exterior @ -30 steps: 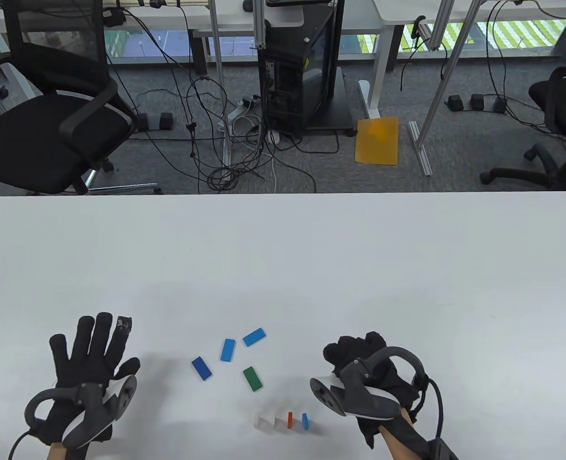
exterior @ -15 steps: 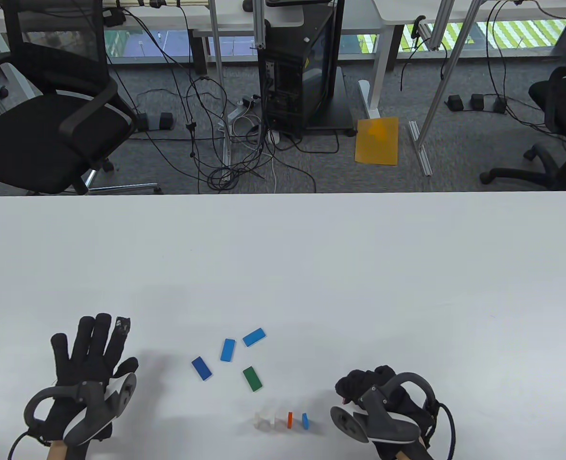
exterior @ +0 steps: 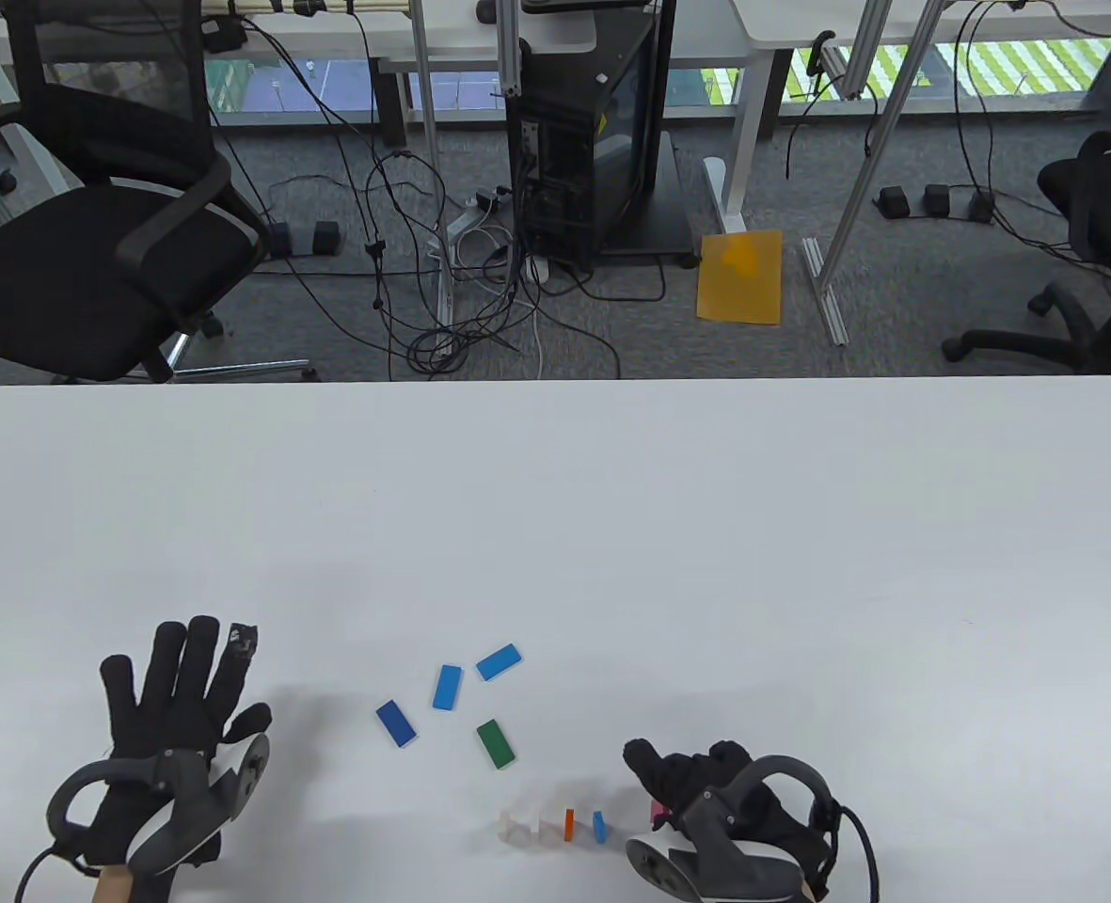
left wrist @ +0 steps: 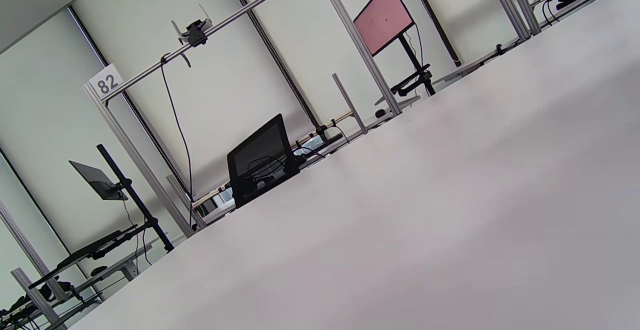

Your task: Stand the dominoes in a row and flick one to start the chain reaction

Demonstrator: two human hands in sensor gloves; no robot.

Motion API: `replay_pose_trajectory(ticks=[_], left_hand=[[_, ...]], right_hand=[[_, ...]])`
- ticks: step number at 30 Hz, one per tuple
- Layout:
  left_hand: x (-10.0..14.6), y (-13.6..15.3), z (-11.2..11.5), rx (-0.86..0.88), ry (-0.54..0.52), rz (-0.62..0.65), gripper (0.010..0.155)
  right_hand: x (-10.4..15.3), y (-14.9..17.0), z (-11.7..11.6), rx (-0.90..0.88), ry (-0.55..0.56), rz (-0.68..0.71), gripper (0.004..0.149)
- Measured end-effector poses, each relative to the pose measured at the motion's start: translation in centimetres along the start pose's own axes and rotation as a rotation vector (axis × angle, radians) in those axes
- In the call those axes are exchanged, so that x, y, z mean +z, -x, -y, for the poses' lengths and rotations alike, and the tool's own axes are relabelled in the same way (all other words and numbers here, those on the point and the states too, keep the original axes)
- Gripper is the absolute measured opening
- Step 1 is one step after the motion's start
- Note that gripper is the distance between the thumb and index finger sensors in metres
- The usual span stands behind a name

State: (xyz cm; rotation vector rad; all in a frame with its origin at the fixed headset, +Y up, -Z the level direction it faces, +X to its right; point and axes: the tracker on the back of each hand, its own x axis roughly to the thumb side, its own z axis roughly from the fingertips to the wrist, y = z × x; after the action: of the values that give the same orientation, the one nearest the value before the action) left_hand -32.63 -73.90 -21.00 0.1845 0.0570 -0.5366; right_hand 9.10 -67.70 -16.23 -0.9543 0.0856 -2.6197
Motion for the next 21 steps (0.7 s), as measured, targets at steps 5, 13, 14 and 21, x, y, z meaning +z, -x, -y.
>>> replay_pose_trajectory(ticks=[5, 13, 14, 21], left_hand=[[0.0, -0.1, 0.0, -0.007, 0.006, 0.003, 0.075], [0.0, -0.2, -0.1, -0.004, -0.006, 0.005, 0.075], [0.0, -0.2, -0.1, -0.005, -0.006, 0.006, 0.075], [0.0, -0.3, -0.1, -0.008, -0.004, 0.009, 0.077]], right_hand=[[-0.5, -1.0, -1.5, -0.003, -0.009, 0.057, 0.082], [-0.7, -1.8, -2.1, 0.018, -0.001, 0.077, 0.082], [-0.7, -1.8, -2.2, 0.019, 0.0, 0.078, 0.082], [-0.7, -1.8, -2.5, 0.019, -0.005, 0.084, 0.083]])
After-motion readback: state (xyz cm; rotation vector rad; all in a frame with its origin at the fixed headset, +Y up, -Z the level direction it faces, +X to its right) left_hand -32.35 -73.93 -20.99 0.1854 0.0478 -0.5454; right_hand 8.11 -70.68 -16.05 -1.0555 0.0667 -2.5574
